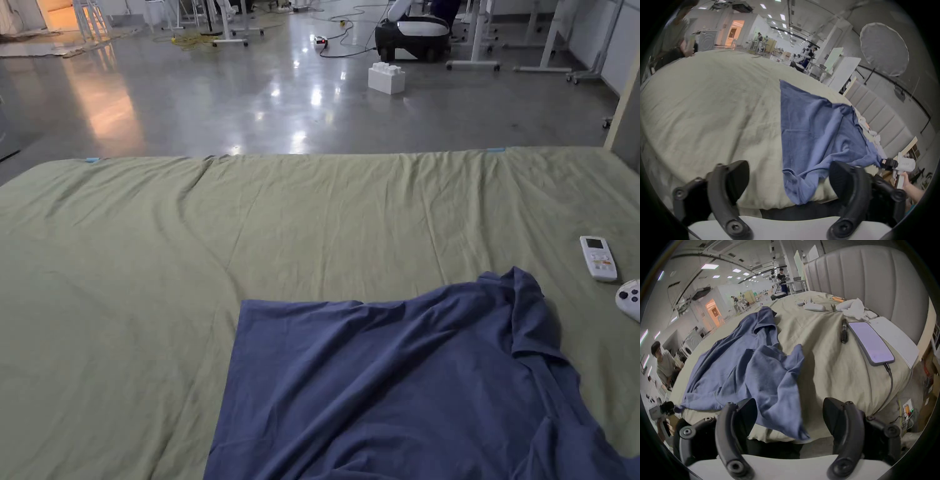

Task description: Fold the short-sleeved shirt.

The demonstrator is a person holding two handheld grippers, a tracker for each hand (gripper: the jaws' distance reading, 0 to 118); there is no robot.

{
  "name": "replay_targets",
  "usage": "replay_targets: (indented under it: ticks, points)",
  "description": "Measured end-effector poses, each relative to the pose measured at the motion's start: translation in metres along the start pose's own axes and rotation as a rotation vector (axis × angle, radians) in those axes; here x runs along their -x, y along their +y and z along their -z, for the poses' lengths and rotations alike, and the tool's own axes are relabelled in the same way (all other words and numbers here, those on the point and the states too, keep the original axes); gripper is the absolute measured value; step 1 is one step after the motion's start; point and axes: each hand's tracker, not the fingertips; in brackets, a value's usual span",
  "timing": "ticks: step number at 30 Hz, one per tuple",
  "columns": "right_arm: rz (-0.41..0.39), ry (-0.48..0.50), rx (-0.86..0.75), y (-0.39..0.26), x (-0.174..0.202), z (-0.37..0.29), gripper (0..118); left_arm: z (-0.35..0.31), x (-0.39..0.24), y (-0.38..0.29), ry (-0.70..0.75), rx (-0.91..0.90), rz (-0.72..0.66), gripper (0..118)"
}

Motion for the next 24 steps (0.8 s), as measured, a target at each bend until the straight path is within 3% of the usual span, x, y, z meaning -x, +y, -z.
replay_targets:
  ticks: [5,9,12,16,17,19,20,21,23,24]
  points:
    - [0.090,0.003,-0.166,0.007,-0.005,-0.058,87,-0.072,-0.029,0.015,0.100,-0.152,0.145,103]
    - [0.141,0.095,-0.314,0.020,0.020,-0.100,87,-0.112,-0.070,0.030,0.160,-0.306,0.238,103]
    - [0.057,0.168,-0.427,0.035,0.055,-0.127,87,-0.131,-0.120,0.044,0.222,-0.407,0.271,102]
    - [-0.146,0.187,-0.551,0.048,0.092,-0.152,81,-0.157,-0.175,0.049,0.230,-0.557,0.383,95]
    - [-0.204,0.192,-0.569,0.050,0.102,-0.160,76,-0.163,-0.188,0.048,0.242,-0.581,0.420,88]
    - [-0.295,0.192,-0.609,0.050,0.120,-0.170,50,-0.174,-0.206,0.047,0.247,-0.601,0.488,64]
    - [-0.328,0.193,-0.634,0.050,0.124,-0.175,34,-0.180,-0.214,0.045,0.243,-0.616,0.510,47]
    - [-0.357,0.194,-0.649,0.049,0.128,-0.180,18,-0.185,-0.219,0.044,0.222,-0.616,0.515,21]
    - [-0.341,0.177,-0.665,0.041,0.134,-0.182,12,-0.193,-0.226,0.042,0.194,-0.610,0.518,7]
    - [-0.379,0.167,-0.758,0.039,0.136,-0.188,0,-0.195,-0.224,0.042,0.174,-0.608,0.509,0]
